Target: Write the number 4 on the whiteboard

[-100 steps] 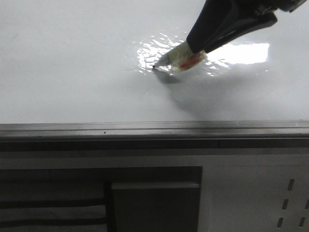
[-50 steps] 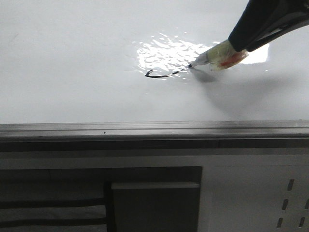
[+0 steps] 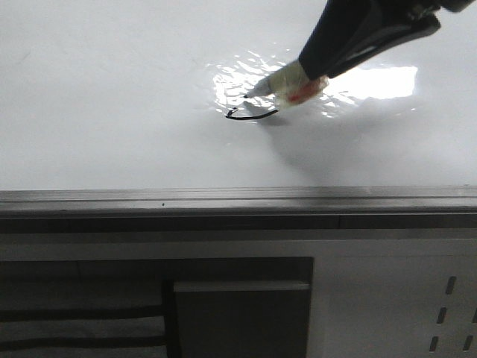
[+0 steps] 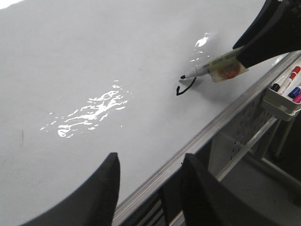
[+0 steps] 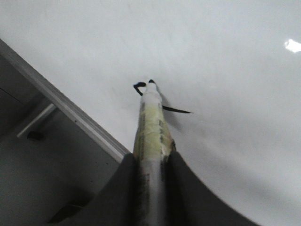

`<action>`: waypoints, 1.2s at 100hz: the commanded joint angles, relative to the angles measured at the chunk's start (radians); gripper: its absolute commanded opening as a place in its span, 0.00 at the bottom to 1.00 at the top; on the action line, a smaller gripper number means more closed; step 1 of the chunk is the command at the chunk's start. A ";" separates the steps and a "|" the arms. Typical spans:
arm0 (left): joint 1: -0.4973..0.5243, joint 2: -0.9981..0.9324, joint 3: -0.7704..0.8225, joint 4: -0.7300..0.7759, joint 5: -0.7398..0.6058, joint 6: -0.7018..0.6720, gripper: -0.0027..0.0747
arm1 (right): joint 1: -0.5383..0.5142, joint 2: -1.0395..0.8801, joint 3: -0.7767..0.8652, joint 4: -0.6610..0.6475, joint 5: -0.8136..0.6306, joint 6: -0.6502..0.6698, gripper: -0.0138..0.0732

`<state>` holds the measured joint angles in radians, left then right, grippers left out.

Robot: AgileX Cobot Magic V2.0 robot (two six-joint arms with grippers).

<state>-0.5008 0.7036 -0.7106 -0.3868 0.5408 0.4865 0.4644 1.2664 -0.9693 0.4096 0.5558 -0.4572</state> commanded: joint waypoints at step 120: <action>-0.362 0.549 -0.393 -0.099 0.108 0.446 0.40 | 0.028 -0.273 -0.095 -0.016 0.418 -0.625 0.20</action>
<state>-0.8360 1.2161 -1.0290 -0.4525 0.7056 0.9121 0.4893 1.0087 -1.0303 0.3732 1.0064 -1.0664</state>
